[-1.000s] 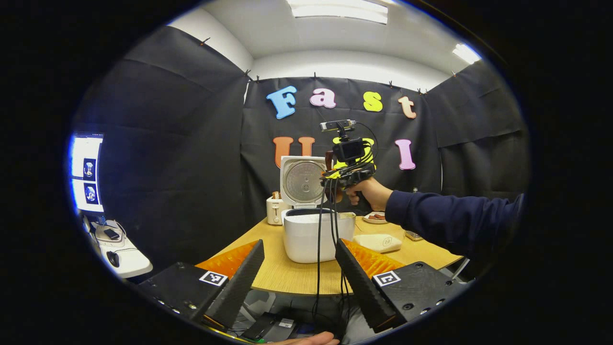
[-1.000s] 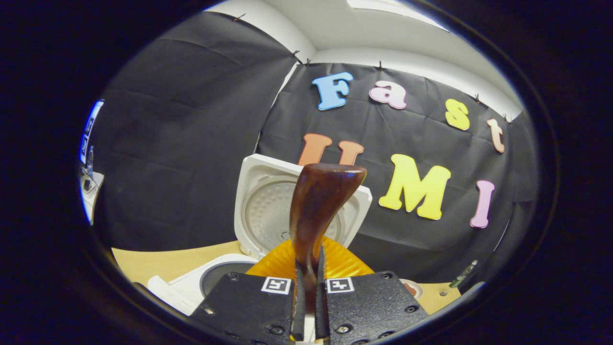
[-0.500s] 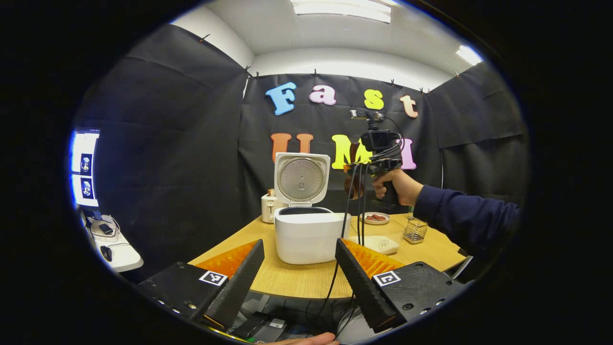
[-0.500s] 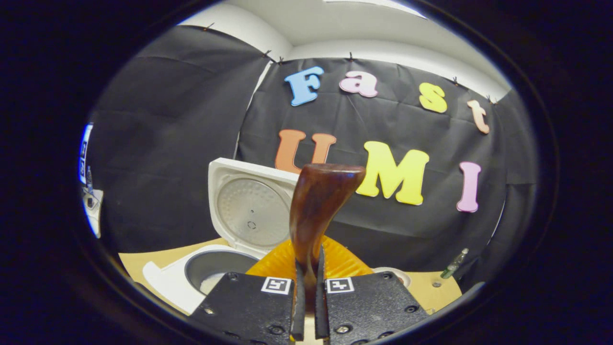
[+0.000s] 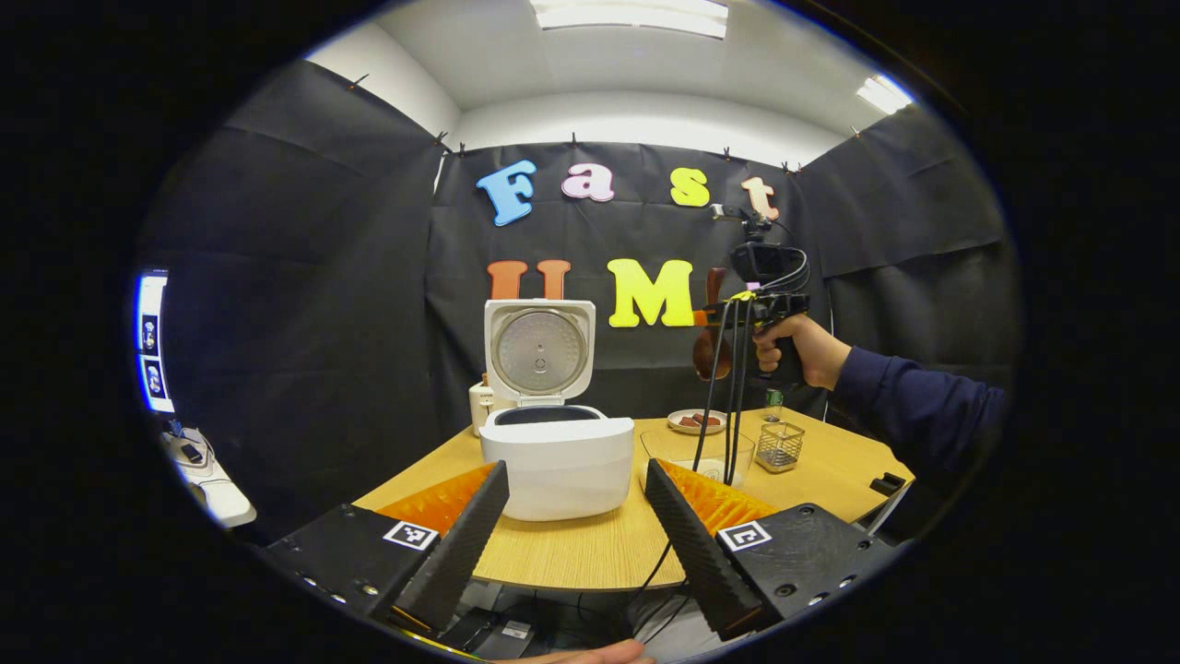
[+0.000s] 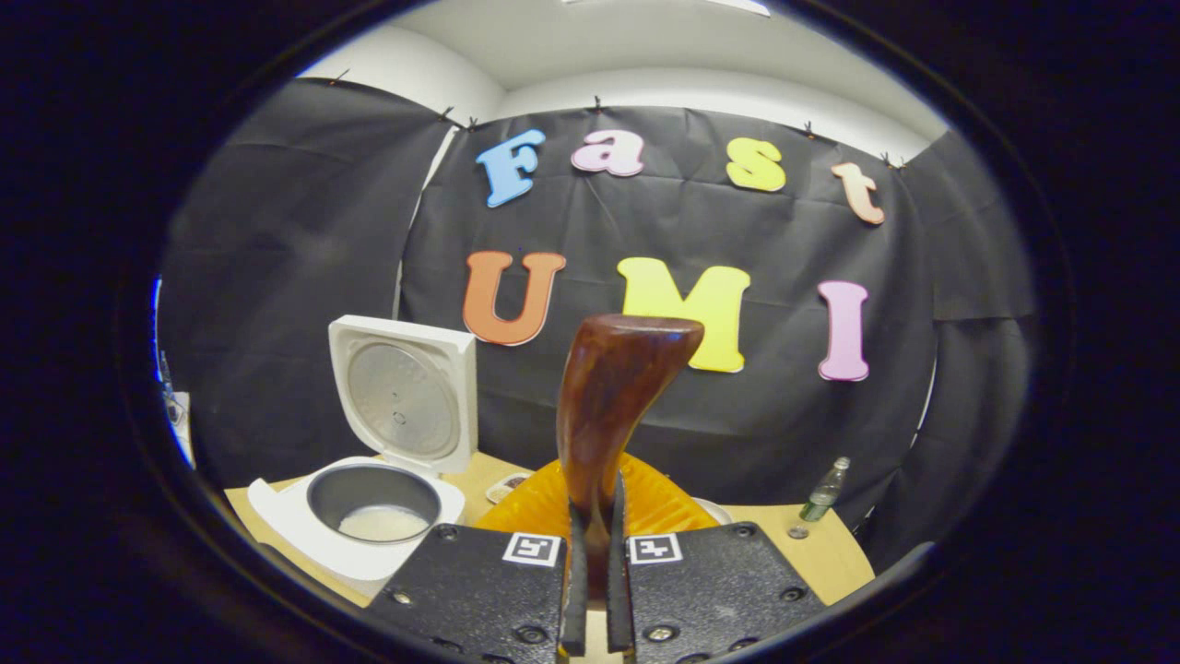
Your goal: Close the left gripper, press the button to open the rice cooker; take a wooden spoon from the chopstick holder with the right hand, scoop a spoonful of rice and pour it into the rice cooker, then put the wooden spoon back into the chopstick holder.
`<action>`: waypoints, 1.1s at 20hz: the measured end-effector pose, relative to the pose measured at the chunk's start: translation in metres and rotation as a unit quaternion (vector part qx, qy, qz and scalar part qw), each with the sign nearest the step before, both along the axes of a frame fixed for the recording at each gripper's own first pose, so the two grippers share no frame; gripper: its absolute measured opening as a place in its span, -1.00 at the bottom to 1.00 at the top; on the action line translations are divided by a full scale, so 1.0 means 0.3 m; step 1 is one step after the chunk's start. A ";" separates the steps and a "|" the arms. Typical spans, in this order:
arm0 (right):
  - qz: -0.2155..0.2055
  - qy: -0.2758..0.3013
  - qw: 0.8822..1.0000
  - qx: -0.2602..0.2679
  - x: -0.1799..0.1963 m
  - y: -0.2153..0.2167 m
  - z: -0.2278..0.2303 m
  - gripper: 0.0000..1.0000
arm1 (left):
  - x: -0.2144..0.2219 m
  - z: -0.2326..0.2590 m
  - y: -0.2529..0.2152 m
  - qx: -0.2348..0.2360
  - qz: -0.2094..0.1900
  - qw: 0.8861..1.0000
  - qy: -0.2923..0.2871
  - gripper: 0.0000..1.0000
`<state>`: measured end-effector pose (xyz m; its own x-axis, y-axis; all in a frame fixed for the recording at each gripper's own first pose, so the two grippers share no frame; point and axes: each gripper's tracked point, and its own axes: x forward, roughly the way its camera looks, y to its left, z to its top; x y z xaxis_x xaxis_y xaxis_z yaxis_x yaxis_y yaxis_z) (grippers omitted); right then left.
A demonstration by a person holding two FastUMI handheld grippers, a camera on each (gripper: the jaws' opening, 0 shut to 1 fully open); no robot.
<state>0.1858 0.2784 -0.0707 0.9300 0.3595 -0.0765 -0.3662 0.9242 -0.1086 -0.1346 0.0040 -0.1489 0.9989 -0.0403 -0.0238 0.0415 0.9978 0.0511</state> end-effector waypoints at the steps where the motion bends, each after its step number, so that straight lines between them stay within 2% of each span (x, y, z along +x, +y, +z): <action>1: -0.005 -0.005 1.000 0.002 0.007 -0.043 0.012 -0.71 | 0.007 0.001 -0.010 0.002 0.000 1.000 -0.001 0.90; 8: -0.049 0.010 0.999 0.018 0.036 -0.320 -0.030 -0.68 | 0.072 -0.004 -0.053 -0.031 0.002 0.999 -0.009 0.90; 15: -0.093 0.056 0.993 0.052 0.070 -0.543 -0.212 -0.69 | 0.166 0.063 -0.045 -0.001 0.010 0.999 -0.032 0.90; 18: -0.108 0.075 0.990 0.056 0.096 -0.606 -0.314 -0.67 | 0.200 0.116 -0.043 0.002 0.012 0.999 -0.044 0.89; 22: -0.117 0.064 0.990 0.054 0.126 -0.647 -0.391 -0.66 | 0.277 0.195 -0.034 -0.029 0.011 0.998 -0.050 0.89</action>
<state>0.2237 0.0842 -0.1880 0.9740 0.1477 -0.1715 -0.1448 0.9890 0.0296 -0.0514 -0.0063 -0.0905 0.9968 -0.0167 0.0784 0.0171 0.9998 -0.0036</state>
